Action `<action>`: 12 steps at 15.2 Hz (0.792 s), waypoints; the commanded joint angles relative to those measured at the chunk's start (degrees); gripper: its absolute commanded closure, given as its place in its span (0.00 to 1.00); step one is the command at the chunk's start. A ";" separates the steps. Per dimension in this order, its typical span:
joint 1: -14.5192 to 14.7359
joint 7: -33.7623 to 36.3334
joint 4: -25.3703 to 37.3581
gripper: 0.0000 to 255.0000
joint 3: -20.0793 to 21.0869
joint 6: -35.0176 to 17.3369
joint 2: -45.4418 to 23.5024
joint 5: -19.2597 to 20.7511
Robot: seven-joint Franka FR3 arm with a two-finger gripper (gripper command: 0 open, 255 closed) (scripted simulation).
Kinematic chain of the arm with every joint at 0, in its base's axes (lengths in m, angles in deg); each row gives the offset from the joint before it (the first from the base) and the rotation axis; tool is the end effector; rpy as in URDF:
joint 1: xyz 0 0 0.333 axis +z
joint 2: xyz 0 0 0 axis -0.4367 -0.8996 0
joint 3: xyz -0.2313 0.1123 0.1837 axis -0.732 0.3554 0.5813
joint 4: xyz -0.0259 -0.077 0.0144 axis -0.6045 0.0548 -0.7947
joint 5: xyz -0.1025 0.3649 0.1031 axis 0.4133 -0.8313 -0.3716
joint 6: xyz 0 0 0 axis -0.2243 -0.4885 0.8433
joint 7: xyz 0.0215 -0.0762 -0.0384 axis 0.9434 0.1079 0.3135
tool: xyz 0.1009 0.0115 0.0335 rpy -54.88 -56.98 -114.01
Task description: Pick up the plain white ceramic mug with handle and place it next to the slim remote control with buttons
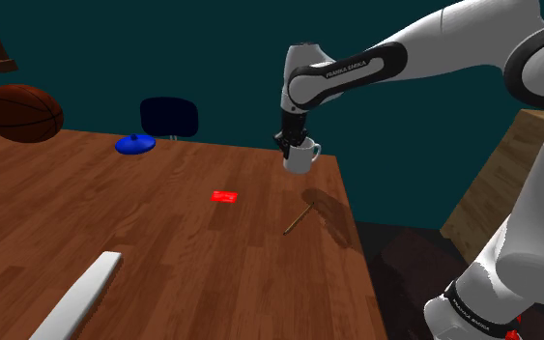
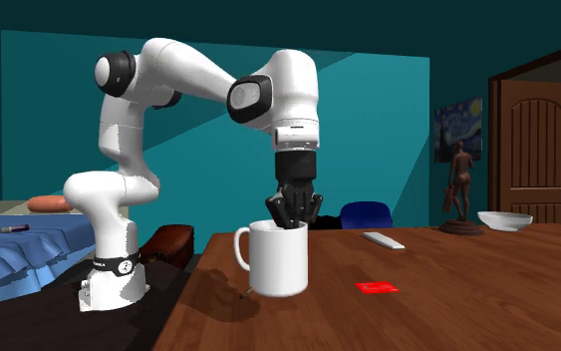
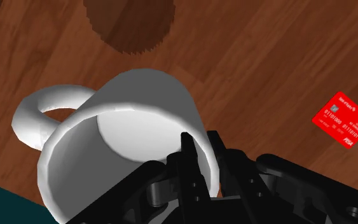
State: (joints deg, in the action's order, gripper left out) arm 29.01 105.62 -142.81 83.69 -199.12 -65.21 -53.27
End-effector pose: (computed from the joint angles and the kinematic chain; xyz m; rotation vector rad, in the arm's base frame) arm 0.6017 0.0924 0.4165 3.1243 -0.1614 0.0529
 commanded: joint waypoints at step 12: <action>-0.08 -0.53 7.17 1.00 0.05 9.44 2.30 -0.44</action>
State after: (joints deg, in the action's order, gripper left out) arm 28.91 105.07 -136.29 83.72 -190.43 -63.02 -53.69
